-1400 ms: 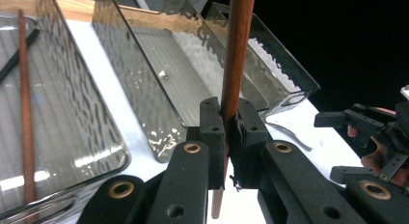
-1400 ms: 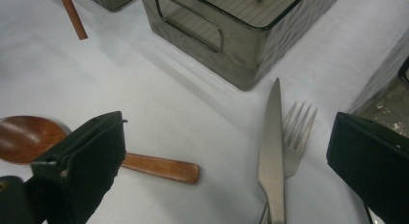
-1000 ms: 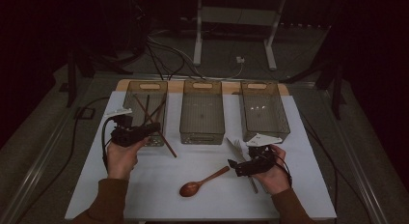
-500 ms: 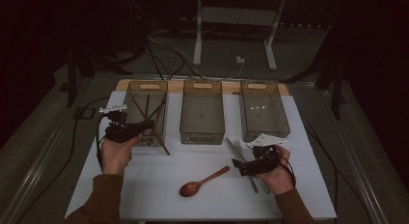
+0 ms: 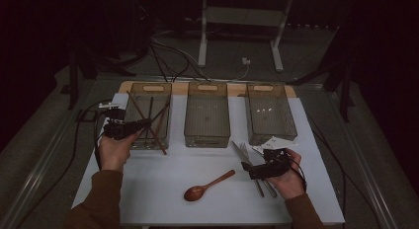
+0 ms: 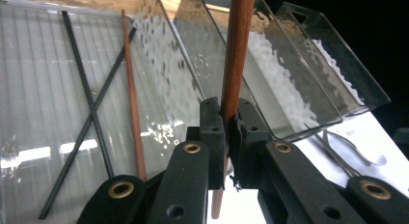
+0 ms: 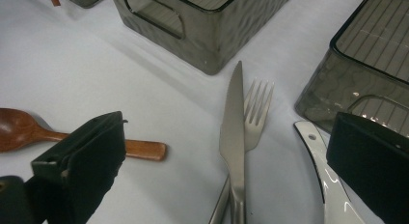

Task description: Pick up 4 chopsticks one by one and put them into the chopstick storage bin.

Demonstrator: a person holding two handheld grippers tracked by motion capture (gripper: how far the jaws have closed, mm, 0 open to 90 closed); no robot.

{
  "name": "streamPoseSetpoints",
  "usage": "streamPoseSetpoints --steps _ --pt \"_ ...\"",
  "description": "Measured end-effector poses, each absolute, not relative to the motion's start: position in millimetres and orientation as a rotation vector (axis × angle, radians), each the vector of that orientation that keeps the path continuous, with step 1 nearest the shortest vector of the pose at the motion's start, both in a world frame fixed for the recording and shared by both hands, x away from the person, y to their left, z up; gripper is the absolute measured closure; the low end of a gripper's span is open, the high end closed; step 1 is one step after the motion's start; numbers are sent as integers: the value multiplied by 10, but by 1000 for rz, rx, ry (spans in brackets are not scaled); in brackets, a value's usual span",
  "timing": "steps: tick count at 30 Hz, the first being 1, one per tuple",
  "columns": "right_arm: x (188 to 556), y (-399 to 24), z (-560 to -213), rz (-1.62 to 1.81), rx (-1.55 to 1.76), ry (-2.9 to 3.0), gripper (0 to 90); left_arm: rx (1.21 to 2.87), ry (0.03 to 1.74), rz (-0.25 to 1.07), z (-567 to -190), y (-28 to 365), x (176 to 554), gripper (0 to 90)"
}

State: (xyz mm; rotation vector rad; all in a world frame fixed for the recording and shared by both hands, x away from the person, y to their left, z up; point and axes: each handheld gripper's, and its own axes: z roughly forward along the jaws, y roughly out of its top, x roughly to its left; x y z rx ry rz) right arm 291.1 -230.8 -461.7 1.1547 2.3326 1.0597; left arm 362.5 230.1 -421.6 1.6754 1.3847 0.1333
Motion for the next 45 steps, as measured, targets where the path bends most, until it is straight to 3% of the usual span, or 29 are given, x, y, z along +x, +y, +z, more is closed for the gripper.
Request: streamPoseSetpoints --steps 25,45 --pt "2914 -2311 -4625 1074 1153 2335 1 1583 1474 192 -4233 2467 4061 857" --pt "2912 -2296 -4633 1087 1146 2340 2 1568 1538 279 -4278 2378 4310 855"
